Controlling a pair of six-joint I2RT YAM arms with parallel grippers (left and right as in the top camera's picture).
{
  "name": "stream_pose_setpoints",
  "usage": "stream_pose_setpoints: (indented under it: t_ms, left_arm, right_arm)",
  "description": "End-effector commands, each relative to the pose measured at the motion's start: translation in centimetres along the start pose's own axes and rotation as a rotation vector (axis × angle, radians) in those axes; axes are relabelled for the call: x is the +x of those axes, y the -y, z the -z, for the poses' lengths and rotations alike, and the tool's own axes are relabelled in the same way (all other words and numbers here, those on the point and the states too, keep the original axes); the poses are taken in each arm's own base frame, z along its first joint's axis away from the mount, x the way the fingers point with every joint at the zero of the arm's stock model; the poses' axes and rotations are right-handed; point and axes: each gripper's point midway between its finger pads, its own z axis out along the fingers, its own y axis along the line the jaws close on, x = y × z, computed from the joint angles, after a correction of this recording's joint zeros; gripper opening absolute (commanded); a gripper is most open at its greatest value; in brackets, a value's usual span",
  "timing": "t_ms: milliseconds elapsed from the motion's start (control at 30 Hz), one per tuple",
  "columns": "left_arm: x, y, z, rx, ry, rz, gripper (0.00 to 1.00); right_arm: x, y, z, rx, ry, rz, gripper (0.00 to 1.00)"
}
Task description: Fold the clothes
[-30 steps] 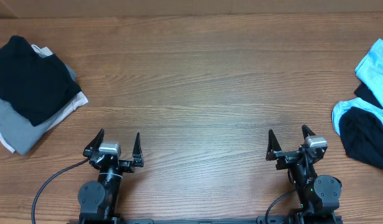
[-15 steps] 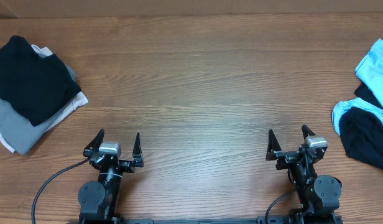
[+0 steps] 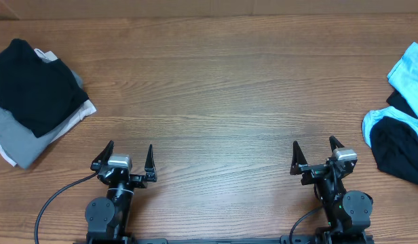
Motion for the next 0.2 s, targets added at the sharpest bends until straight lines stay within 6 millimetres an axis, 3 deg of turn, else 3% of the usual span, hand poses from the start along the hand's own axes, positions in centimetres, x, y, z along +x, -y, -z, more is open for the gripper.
stream_pose_setpoints:
  t_ms: [0,167]
  left_arm:
    - [0.01,0.32,0.02,0.015,0.004,0.002,1.00]
    - [0.01,0.32,0.02,0.015,0.004,0.002,1.00]
  right_arm:
    - [-0.49,-0.06,0.07,0.000,0.016,0.009,1.00]
    - [-0.49,-0.06,0.07,0.000,0.016,0.009,1.00]
